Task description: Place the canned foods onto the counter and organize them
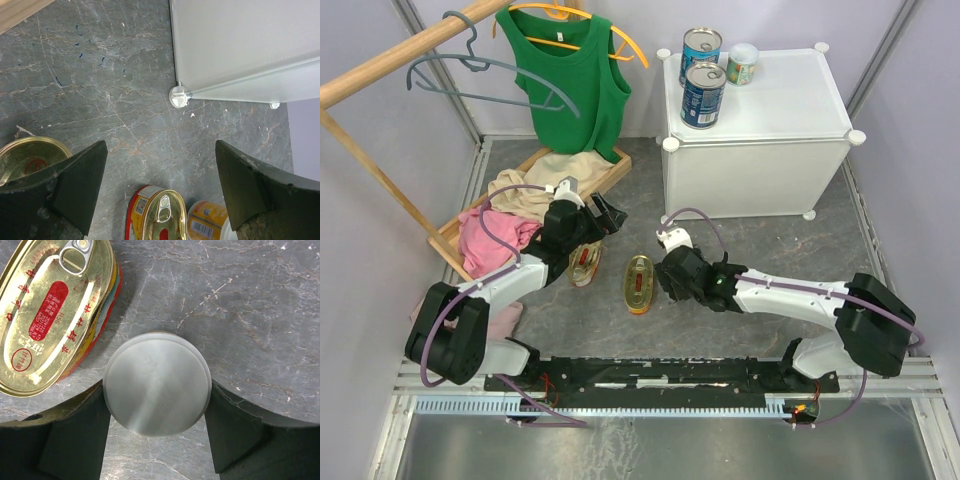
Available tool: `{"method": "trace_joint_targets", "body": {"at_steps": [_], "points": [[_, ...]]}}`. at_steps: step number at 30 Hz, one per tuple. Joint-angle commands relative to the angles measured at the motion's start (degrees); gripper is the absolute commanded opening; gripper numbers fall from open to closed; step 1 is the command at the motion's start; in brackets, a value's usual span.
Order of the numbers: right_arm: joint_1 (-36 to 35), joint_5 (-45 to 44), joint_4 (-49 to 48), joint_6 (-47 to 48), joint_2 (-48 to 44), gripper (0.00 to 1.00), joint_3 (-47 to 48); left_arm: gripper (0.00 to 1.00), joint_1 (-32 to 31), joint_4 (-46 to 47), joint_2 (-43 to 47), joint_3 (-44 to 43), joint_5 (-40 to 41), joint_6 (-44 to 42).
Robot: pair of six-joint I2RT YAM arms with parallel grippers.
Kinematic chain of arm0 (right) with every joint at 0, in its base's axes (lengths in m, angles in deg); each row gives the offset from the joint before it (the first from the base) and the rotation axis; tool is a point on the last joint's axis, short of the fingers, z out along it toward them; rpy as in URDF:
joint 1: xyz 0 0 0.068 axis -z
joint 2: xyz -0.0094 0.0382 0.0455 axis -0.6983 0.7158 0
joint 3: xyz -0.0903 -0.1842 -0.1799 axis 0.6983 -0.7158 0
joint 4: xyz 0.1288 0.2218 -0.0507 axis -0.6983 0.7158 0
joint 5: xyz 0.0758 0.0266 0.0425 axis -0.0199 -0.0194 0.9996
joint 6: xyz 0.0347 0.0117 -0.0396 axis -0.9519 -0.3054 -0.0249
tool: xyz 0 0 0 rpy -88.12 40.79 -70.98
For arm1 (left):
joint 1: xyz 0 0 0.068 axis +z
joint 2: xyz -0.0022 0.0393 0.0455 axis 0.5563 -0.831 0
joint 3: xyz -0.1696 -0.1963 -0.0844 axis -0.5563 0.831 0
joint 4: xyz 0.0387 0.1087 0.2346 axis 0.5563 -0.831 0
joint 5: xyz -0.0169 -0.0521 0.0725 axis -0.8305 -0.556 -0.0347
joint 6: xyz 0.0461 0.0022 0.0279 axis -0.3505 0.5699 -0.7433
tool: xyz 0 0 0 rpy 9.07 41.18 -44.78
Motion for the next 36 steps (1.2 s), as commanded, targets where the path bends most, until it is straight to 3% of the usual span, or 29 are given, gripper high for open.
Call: {"method": "trace_joint_targets", "body": {"at_steps": [1,12,20,36], "points": [[0.0,-3.1,-2.4,2.2,-3.0,0.20,1.4,0.94,-0.1,0.0,2.1,-1.3,0.5,0.8],[0.0,0.7,-1.0,2.9,0.4,0.16,7.6,0.94,-1.0,-11.6,10.8,-3.9,0.1,4.5],[0.0,-0.8,0.4,4.7,4.0,0.13,12.7,0.94,-4.2,-19.0,9.8,-11.7,1.0,0.0],[0.0,-2.4,3.4,2.7,0.8,0.11,11.1,0.94,-7.4,-15.9,8.6,-9.8,3.1,0.8]]}}
